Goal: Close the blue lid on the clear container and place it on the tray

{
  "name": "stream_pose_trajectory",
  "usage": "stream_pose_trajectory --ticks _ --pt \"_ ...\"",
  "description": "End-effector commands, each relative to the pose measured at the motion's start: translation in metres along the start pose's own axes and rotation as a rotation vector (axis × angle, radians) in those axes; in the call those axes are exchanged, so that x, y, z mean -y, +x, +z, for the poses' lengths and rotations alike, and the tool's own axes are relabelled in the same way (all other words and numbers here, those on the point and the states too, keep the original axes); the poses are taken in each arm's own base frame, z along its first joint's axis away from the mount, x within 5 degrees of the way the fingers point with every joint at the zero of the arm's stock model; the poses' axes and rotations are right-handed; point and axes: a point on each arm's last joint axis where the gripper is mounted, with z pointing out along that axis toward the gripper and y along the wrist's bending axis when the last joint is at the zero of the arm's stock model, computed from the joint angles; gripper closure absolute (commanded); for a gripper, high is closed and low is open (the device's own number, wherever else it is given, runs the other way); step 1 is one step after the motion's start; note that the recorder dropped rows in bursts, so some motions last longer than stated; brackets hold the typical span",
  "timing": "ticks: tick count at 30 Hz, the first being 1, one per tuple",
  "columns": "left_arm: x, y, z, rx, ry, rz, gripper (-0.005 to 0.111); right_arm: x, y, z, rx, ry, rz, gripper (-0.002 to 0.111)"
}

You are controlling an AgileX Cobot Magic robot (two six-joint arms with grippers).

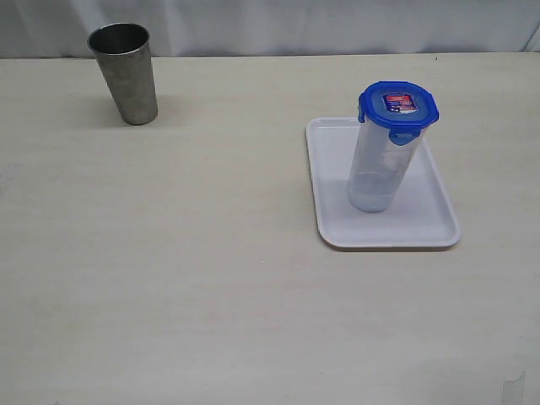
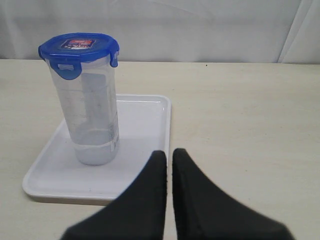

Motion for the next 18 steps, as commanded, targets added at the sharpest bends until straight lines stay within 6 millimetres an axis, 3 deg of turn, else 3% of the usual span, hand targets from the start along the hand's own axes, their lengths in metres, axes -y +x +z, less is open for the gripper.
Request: stream_pose_trajectory --ticks 1,3,7,12,18 --pt "0.001 0.001 -0.001 -0.001 0.011 -0.235 0.107 0.0 0.001 0.0 0.003 0.004 0.004 0.104" --pt "0.0 0.001 -0.001 -0.001 0.005 -0.383 0.107 0.0 0.001 0.0 0.003 0.004 0.004 0.104" --pt "-0.008 0.005 -0.002 -0.019 -0.099 -0.496 0.107 0.0 0.001 0.0 0.003 0.004 0.004 0.104" --pt "-0.013 0.013 -0.003 -0.113 -0.169 -0.324 0.107 0.0 0.001 0.0 0.003 0.004 0.004 0.104" --pt "-0.009 0.017 -0.003 -0.183 -0.102 0.001 0.107 0.0 0.001 0.0 0.003 0.004 0.004 0.104"
